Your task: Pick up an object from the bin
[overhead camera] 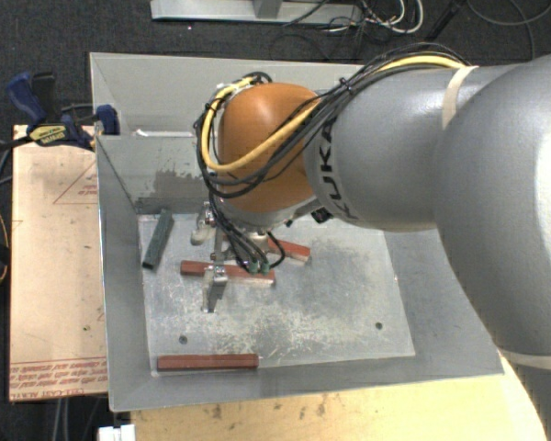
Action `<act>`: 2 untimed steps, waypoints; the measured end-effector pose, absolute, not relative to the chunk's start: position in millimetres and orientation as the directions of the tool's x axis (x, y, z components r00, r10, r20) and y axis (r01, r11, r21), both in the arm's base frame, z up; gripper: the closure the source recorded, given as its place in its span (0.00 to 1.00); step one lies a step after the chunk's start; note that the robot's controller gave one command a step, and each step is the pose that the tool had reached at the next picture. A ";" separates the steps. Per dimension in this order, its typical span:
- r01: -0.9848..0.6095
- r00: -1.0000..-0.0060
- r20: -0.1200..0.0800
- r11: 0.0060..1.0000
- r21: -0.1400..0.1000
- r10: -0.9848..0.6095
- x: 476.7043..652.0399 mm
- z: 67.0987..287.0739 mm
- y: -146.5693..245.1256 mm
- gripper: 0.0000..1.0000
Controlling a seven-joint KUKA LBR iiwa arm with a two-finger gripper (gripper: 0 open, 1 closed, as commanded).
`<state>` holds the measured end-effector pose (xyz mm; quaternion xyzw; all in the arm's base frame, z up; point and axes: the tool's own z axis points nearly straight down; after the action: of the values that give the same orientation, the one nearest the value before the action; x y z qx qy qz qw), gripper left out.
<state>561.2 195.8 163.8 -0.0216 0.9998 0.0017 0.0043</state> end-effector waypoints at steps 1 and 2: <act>0.047 -0.999 0.002 0.999 0.000 0.047 562.2 126.1 178.0 0.00; 0.110 -0.994 0.001 0.994 0.001 0.110 573.9 89.0 167.6 1.00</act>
Offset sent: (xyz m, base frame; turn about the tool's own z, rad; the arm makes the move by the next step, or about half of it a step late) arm 0.0128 -0.0285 -0.0740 0.1529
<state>573.9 167.6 89.0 0.0550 0.9985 0.0005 -0.0006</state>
